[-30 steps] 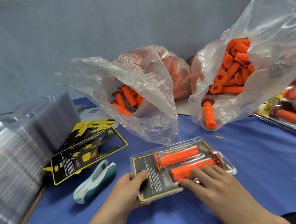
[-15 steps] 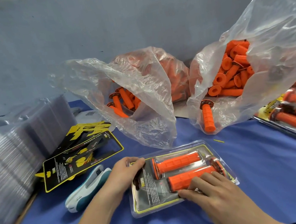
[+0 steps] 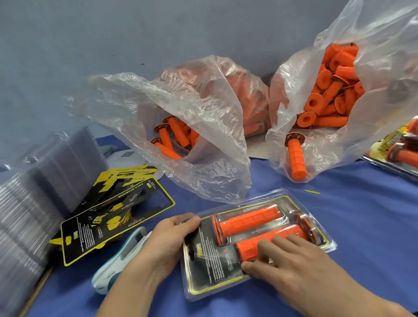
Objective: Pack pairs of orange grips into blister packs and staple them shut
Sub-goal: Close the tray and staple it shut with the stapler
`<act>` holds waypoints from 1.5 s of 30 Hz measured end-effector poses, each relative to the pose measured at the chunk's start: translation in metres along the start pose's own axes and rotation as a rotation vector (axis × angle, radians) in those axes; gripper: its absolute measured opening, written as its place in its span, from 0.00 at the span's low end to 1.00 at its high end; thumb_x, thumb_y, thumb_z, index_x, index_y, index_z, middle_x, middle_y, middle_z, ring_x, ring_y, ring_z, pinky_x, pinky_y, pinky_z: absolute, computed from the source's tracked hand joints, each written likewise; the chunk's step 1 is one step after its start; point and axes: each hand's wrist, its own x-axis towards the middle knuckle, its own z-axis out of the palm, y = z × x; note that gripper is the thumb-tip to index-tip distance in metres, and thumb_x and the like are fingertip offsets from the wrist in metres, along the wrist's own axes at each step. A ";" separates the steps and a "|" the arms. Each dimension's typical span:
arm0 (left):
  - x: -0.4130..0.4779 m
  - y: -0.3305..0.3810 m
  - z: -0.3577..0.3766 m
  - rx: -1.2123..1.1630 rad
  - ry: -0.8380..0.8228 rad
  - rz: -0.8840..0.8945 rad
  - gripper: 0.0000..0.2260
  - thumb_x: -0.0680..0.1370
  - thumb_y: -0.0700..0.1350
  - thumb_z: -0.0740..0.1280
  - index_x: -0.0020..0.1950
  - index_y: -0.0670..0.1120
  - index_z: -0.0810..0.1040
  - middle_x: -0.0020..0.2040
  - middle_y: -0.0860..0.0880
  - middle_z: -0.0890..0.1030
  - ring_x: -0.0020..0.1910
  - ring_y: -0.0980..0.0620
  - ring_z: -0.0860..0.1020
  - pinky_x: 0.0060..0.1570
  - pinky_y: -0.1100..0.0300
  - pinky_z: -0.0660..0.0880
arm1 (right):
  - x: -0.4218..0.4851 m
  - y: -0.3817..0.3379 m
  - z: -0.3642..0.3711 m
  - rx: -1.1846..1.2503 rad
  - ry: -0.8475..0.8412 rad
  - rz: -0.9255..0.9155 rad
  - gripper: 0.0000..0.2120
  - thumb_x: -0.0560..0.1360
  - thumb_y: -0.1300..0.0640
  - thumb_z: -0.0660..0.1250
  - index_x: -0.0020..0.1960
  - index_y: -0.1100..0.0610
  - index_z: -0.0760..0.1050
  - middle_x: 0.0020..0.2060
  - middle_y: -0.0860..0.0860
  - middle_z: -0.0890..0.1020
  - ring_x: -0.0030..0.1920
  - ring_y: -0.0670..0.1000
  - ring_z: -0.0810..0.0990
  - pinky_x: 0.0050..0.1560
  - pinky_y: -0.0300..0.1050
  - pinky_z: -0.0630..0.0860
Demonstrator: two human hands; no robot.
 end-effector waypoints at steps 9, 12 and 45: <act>-0.010 0.002 0.007 -0.044 0.133 -0.022 0.06 0.79 0.35 0.67 0.54 0.36 0.79 0.41 0.42 0.82 0.36 0.49 0.80 0.35 0.60 0.79 | -0.006 -0.001 0.002 -0.003 -0.016 0.005 0.14 0.72 0.61 0.61 0.50 0.49 0.81 0.39 0.48 0.76 0.36 0.52 0.74 0.35 0.46 0.74; -0.016 0.004 0.012 -0.160 0.124 -0.094 0.10 0.80 0.36 0.65 0.57 0.31 0.78 0.44 0.38 0.83 0.36 0.47 0.80 0.36 0.58 0.80 | -0.005 0.001 0.001 0.023 -0.012 0.028 0.17 0.71 0.62 0.59 0.51 0.49 0.81 0.41 0.47 0.77 0.37 0.51 0.74 0.36 0.46 0.75; -0.060 0.005 -0.015 0.734 0.499 0.360 0.06 0.79 0.49 0.66 0.47 0.47 0.78 0.43 0.52 0.83 0.42 0.47 0.80 0.45 0.49 0.76 | 0.014 -0.016 0.016 0.040 -0.009 -0.029 0.15 0.74 0.61 0.61 0.56 0.50 0.80 0.42 0.49 0.77 0.37 0.52 0.75 0.36 0.48 0.75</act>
